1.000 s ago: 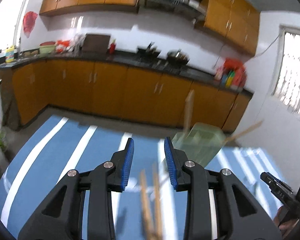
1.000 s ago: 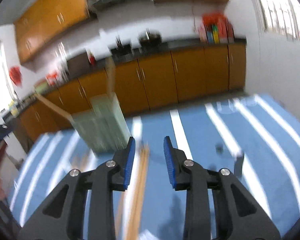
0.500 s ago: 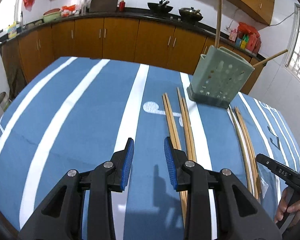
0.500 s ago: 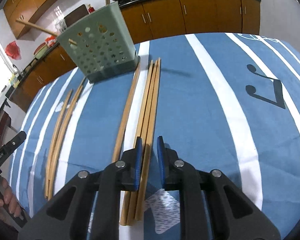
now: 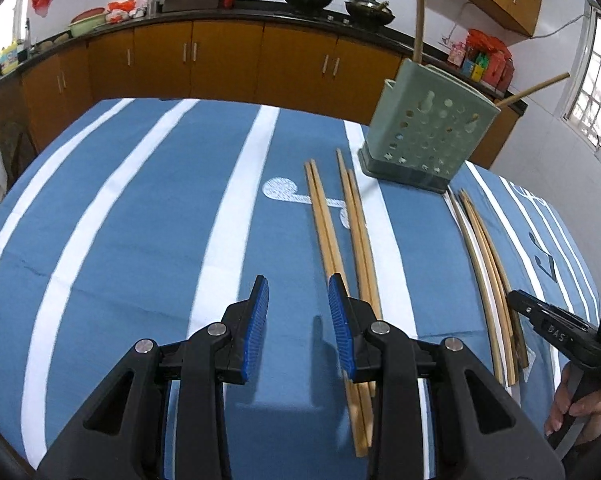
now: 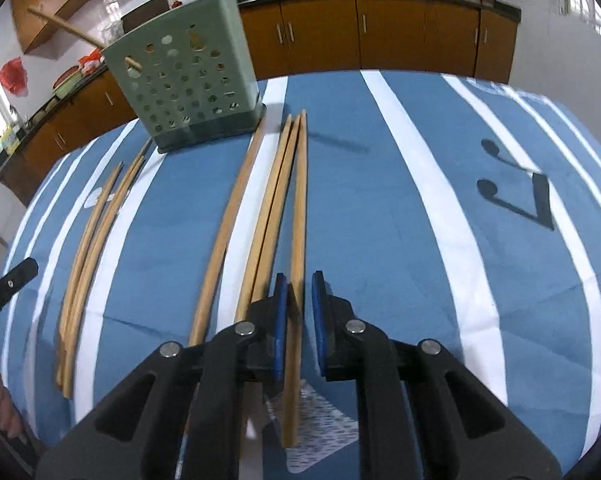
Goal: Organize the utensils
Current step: 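Lower both open tools back toward the chopsticks on the cloth, then grasp a chopstick with the right tool while the left tool grasps another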
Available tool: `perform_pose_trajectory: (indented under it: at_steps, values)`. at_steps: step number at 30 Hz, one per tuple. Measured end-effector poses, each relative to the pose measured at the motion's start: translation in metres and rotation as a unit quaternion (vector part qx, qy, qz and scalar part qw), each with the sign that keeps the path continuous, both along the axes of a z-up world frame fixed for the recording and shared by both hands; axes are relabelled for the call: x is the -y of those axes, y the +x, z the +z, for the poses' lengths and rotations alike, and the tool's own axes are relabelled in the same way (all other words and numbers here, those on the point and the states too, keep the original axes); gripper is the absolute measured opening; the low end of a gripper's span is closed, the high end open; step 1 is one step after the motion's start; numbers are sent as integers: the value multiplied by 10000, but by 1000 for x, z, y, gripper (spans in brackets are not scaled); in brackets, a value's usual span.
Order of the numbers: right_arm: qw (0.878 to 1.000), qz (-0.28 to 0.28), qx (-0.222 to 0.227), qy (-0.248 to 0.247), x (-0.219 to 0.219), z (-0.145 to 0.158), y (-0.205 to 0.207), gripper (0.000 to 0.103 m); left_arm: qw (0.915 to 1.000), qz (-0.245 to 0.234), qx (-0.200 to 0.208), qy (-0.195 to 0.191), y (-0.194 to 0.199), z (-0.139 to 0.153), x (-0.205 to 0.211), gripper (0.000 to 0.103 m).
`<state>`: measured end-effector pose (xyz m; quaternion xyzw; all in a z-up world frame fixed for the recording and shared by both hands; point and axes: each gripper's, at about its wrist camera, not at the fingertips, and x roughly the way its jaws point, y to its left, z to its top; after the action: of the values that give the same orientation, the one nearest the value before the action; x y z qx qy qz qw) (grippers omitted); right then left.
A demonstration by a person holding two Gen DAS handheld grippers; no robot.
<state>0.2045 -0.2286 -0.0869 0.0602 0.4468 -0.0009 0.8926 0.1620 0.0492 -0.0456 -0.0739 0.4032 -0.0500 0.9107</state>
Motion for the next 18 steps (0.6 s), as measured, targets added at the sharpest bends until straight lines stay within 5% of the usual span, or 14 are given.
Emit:
perform_pose_trajectory:
  at_steps: [5, 18]
  values:
    - [9984, -526, -22, 195, 20, 1, 4, 8, 9997, -219, -107, 66, 0, -6, 12, 32]
    - [9991, -424, 15, 58, 17, 0, 1, 8, 9976, -399, -386, 419, 2, -23, 28, 26]
